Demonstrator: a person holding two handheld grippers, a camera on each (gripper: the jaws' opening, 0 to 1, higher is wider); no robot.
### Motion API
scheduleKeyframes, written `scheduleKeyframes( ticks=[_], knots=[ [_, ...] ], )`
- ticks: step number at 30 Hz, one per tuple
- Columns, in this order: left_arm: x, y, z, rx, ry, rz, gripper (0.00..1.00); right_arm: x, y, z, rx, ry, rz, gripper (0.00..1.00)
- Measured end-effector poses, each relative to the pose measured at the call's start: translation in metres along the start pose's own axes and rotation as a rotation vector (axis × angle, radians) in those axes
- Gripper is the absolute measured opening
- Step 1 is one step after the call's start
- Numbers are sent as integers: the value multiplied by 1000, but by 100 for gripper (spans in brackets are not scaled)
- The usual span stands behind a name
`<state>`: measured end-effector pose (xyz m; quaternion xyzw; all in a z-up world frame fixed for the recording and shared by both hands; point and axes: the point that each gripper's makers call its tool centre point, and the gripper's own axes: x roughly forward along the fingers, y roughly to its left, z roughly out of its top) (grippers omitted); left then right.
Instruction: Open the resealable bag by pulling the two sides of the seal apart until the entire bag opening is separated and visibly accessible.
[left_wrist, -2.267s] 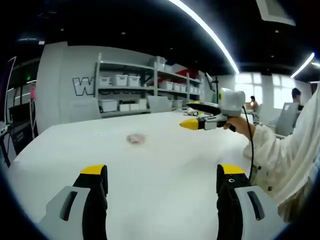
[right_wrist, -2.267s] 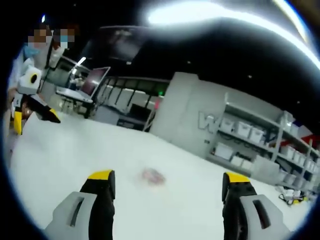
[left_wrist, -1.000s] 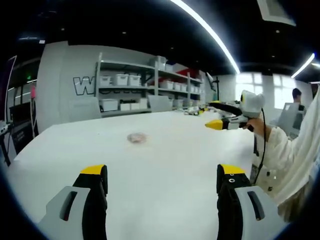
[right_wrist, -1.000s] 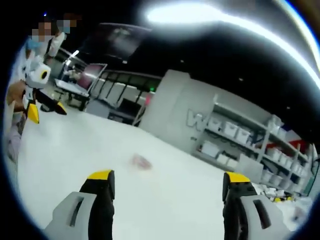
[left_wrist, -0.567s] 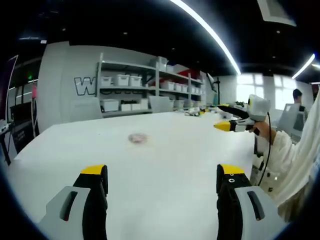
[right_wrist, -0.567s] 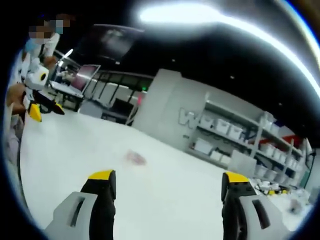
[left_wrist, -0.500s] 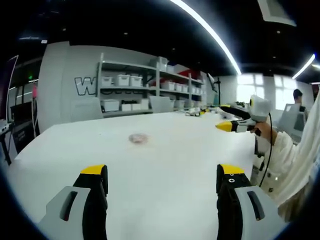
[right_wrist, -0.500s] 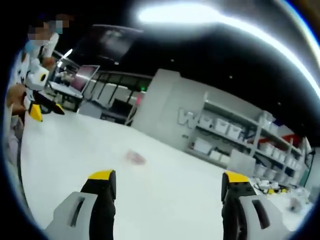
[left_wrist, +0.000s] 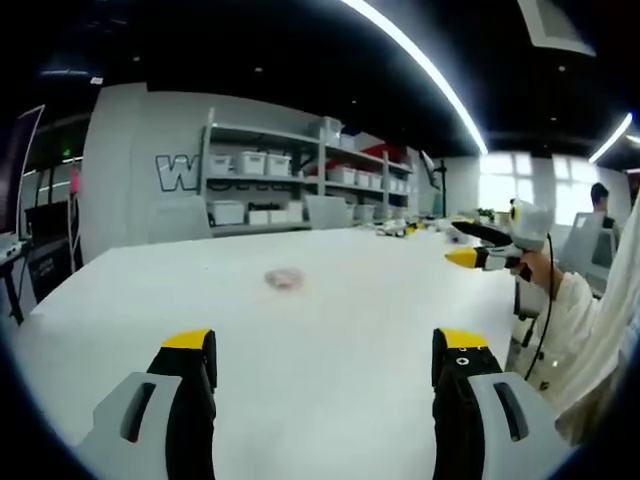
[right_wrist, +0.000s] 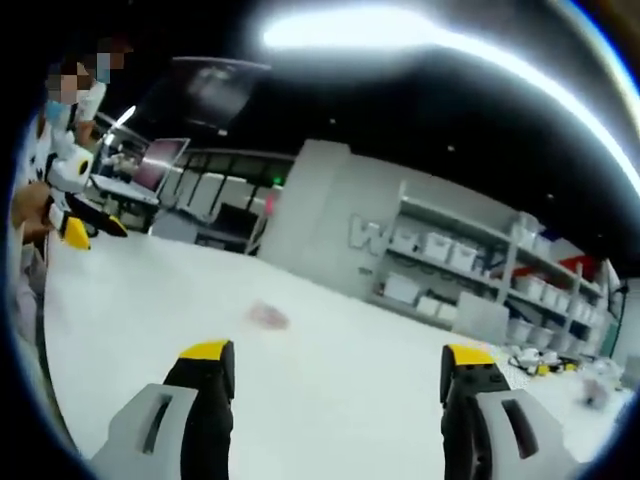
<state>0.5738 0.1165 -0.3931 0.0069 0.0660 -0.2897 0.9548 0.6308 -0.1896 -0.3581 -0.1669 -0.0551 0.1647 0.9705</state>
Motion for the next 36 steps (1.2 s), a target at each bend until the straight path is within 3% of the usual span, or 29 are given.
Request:
scheduleKeyframes(
  ticks=[36],
  knots=[
    [-5, 3, -2, -19, -8, 18, 88, -1, 6, -6, 25, -5, 13, 83]
  ],
)
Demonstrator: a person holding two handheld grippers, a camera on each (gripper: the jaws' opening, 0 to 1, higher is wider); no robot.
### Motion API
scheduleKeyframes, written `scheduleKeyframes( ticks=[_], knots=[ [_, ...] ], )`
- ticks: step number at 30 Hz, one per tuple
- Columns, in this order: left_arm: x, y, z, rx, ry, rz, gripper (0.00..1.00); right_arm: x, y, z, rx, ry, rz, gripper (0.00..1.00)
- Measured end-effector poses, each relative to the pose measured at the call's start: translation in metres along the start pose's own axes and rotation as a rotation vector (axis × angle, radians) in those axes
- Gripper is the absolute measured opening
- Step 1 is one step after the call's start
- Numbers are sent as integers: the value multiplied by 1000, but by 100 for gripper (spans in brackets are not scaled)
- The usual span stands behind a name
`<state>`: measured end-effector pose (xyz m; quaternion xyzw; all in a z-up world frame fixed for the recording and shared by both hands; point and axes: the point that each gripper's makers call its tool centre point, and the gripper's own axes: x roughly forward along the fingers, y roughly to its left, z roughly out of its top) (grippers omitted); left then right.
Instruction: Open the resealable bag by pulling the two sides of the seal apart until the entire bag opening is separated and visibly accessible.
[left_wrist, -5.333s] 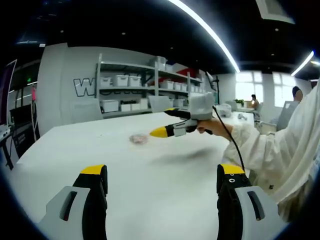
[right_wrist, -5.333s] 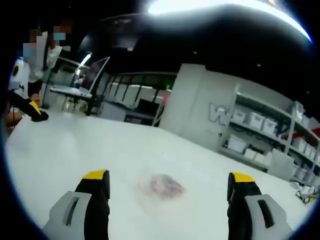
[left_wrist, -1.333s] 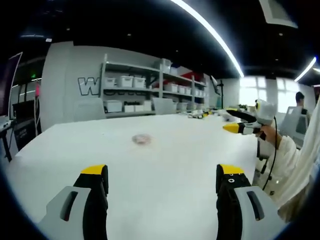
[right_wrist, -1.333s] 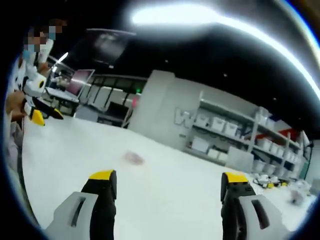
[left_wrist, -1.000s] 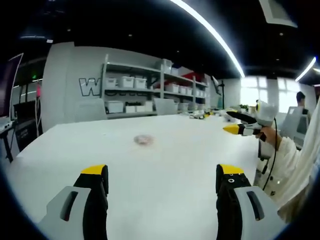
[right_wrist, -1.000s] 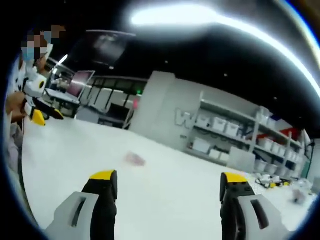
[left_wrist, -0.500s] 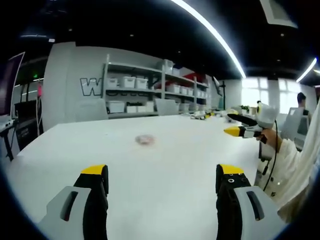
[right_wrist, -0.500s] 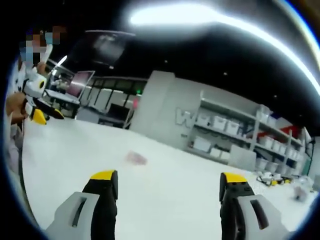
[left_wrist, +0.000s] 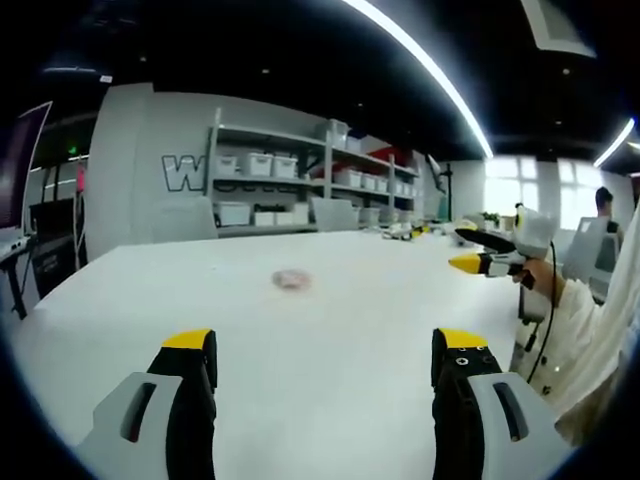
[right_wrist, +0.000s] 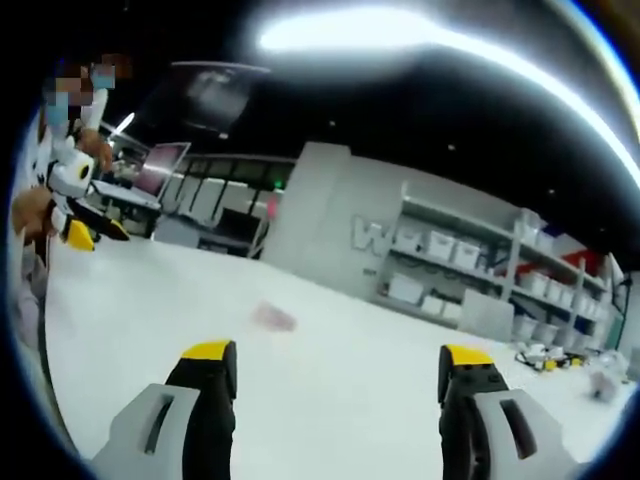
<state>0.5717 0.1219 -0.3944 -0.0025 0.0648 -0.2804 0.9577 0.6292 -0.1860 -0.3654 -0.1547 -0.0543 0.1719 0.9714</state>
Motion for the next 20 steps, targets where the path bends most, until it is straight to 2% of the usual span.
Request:
scheduleKeyframes(
  ticks=[20],
  knots=[
    [4, 3, -2, 0, -1, 6, 88, 4, 2, -9, 15, 8, 5, 82]
  ],
)
